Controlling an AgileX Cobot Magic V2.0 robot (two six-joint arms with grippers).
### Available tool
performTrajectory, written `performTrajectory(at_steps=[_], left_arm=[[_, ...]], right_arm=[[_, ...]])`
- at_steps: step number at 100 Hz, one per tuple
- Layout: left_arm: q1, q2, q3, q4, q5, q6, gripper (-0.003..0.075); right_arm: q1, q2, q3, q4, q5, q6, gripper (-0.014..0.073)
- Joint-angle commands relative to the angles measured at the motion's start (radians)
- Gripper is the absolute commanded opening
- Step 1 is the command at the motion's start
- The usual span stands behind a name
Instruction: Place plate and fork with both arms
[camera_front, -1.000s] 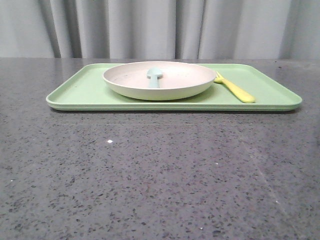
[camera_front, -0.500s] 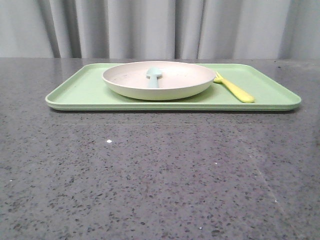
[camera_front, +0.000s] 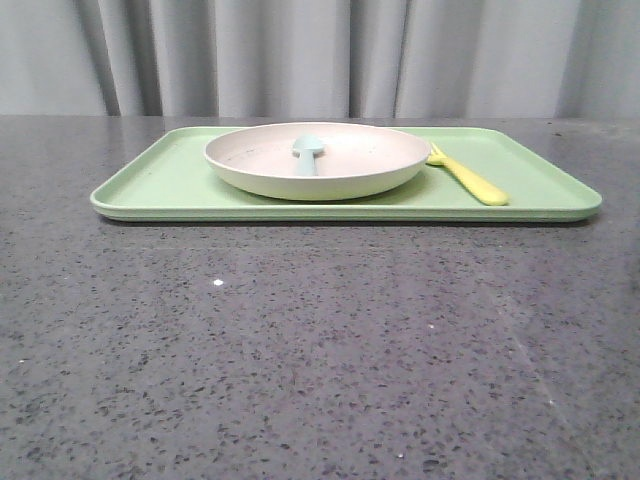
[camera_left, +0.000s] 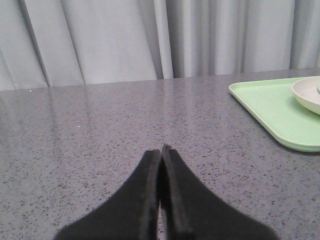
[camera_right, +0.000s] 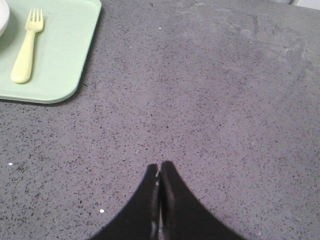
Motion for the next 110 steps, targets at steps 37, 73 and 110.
performTrajectory(at_steps=[37,73,110], left_arm=[[0.002,-0.032,0.014,0.002,-0.087,-0.009,-0.0020],[0.002,-0.032,0.014,0.002,-0.087,-0.009,-0.0020],[0.002,-0.032,0.014,0.002,-0.087,-0.009,-0.0020]], right_arm=[[-0.006,-0.010,0.006,-0.028,-0.083,-0.002,-0.0120],[-0.006,-0.219,0.267,0.072,-0.390,-0.002,-0.0120],[-0.007,-0.392,0.436,0.186,-0.477,-0.081,-0.0120]])
